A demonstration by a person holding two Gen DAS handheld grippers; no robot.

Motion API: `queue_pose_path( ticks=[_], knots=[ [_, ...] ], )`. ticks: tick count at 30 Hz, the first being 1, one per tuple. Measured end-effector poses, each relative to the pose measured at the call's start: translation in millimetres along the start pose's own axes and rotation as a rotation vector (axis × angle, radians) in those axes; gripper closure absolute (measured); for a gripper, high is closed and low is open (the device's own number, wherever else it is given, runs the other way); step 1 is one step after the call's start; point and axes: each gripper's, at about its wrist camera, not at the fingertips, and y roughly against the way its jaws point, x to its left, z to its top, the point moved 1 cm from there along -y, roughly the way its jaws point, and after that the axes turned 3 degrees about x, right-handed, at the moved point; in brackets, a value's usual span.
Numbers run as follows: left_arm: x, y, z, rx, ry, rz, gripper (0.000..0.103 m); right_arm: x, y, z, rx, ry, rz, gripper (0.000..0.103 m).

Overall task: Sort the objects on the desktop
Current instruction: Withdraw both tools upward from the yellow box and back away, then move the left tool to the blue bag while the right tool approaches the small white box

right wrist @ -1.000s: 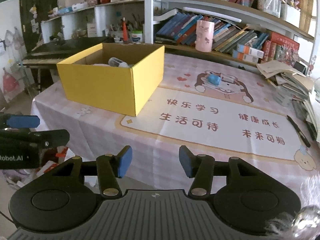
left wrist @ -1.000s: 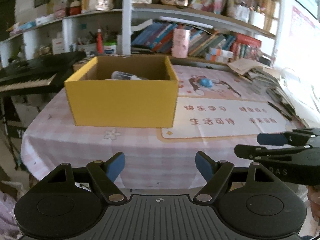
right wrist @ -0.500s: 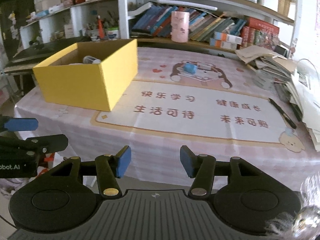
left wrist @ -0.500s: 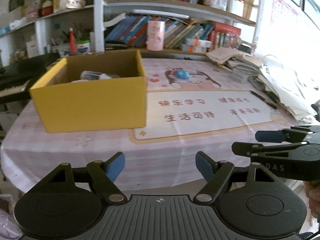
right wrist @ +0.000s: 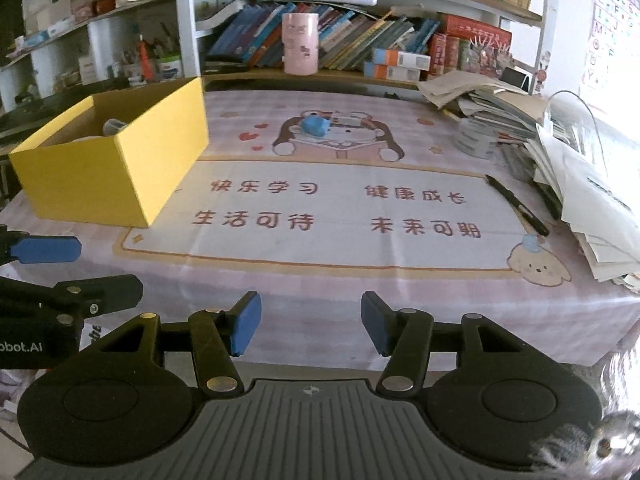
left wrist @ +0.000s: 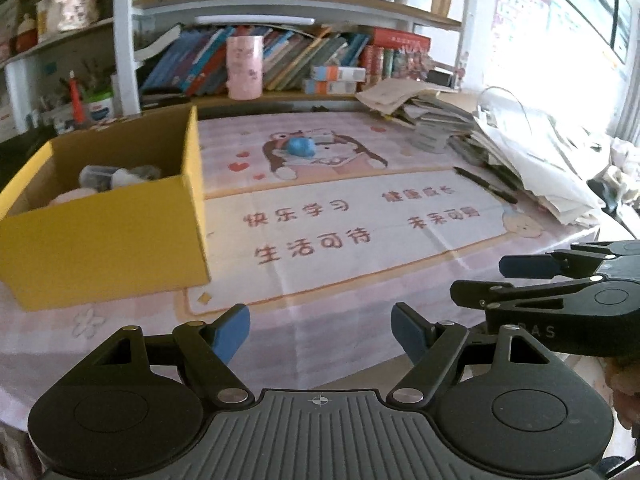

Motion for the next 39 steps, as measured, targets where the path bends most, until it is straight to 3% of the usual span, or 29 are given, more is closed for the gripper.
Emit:
queue_pose_path(
  ticks=[24,39],
  knots=[
    [-40.6,-93.6,72.8,0.049,-0.035,-0.025,0.023,-78.0,-65.2,51.6,0.035,-0.056,-0.004,0.05],
    [-56.8,-136.1,120.1,0.049,0.043,0.059,0.023,-125.4,-108.1,97.6,0.028,-0.025,0.076,0.05]
  ],
)
